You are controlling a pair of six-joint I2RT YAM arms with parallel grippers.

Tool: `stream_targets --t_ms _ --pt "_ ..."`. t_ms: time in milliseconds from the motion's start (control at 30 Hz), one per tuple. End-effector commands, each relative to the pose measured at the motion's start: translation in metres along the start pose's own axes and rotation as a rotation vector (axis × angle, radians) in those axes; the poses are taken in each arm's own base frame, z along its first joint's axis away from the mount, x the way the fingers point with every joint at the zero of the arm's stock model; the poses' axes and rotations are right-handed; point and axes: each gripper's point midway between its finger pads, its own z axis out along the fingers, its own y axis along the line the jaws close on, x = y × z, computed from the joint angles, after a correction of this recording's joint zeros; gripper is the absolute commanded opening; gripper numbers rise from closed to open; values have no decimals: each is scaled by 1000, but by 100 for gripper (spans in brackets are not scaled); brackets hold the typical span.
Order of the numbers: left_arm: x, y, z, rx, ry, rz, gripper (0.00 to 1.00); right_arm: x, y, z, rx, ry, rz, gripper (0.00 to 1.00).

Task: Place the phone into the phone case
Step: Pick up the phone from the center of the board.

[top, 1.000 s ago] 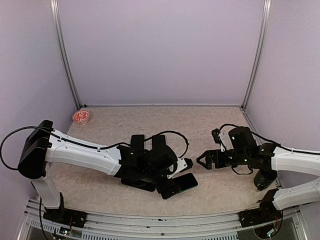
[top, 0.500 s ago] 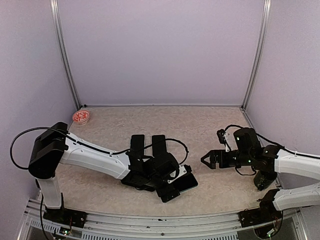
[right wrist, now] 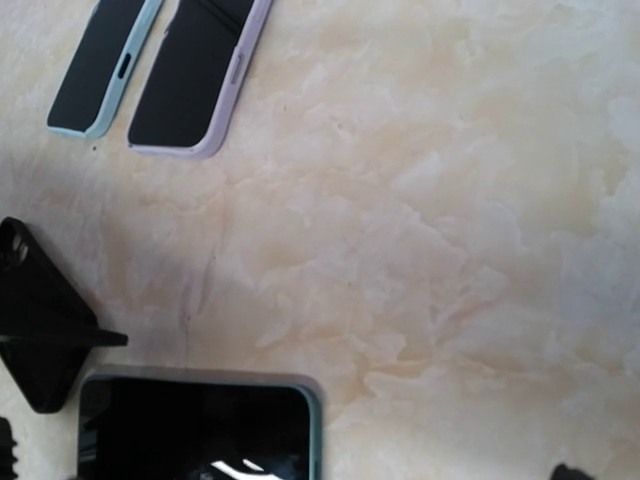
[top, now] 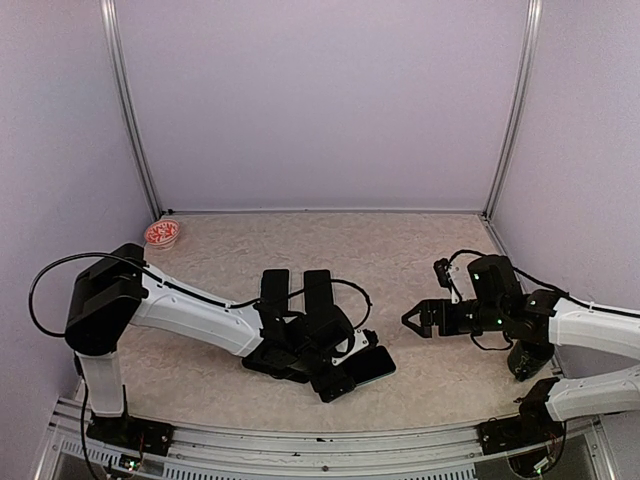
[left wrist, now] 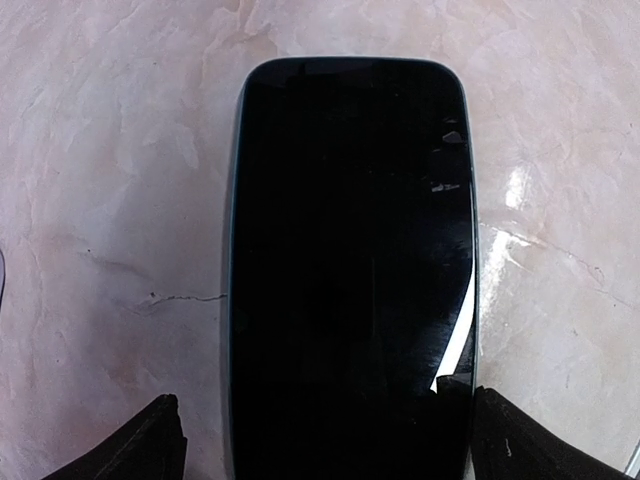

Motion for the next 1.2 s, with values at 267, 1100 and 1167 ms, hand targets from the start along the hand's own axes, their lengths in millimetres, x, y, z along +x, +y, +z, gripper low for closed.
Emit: stream_targets --t_ms 267,1100,1167 --pt "16 -9 15 37 35 31 93 0 -2 -3 -20 -14 16 99" --pt "38 0 34 11 93 0 77 0 -2 -8 -31 -18 16 99" --pt "38 -1 33 2 94 3 73 2 -4 -8 -29 -15 22 100"
